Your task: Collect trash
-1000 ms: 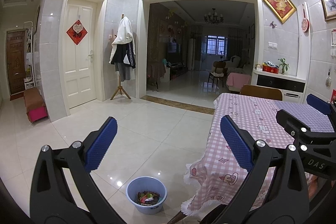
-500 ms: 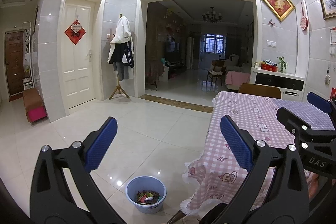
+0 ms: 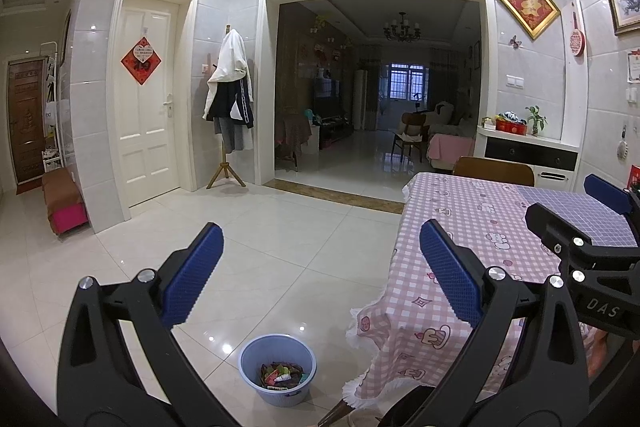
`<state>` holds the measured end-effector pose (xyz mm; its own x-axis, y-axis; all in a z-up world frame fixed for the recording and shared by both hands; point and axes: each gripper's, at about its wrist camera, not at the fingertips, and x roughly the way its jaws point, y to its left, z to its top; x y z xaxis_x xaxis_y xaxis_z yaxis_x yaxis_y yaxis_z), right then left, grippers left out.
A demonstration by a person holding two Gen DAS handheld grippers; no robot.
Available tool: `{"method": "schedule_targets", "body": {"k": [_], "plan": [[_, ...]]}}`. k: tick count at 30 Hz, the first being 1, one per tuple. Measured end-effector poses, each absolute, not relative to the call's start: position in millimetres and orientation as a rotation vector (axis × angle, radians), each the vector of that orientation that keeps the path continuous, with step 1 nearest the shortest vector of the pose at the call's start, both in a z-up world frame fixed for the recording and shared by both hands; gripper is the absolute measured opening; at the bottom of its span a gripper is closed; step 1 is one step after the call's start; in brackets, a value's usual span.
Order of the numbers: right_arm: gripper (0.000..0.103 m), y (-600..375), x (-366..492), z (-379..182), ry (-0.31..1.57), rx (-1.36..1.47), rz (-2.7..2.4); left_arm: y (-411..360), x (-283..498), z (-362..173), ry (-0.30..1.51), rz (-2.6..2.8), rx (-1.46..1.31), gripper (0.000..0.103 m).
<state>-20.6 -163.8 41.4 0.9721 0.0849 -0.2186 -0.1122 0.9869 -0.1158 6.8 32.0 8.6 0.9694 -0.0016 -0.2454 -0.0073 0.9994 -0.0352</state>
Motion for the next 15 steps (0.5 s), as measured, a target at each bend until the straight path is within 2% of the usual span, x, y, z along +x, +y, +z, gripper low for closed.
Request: {"method": "schedule_targets", "body": {"k": [15], "plan": [[0.098,-164.9,-21.2,41.1,0.219,-0.128,0.1,29.6,7.6,5.3,0.253,0.001,-0.035,0.097]]}}
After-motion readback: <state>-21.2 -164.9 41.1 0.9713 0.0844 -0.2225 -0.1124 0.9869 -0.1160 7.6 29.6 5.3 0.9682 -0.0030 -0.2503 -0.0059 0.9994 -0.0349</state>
